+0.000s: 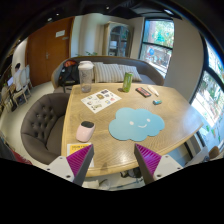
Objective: Arrange mouse
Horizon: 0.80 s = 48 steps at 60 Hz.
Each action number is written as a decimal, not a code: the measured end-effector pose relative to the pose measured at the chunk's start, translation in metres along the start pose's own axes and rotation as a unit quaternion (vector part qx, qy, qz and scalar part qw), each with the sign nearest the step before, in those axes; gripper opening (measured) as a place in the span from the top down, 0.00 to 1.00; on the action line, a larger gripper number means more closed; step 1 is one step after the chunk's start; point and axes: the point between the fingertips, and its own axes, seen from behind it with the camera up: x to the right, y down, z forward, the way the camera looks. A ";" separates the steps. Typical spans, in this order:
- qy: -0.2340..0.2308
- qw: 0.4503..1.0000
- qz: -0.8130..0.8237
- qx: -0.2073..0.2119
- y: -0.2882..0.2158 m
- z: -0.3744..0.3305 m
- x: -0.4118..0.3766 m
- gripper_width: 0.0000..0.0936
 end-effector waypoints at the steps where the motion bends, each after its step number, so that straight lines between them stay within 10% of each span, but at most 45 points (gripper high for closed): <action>1: -0.001 1.000 0.000 0.000 0.000 0.000 0.000 0.10; 48: -0.135 0.991 -0.013 0.004 0.024 0.118 -0.118 0.10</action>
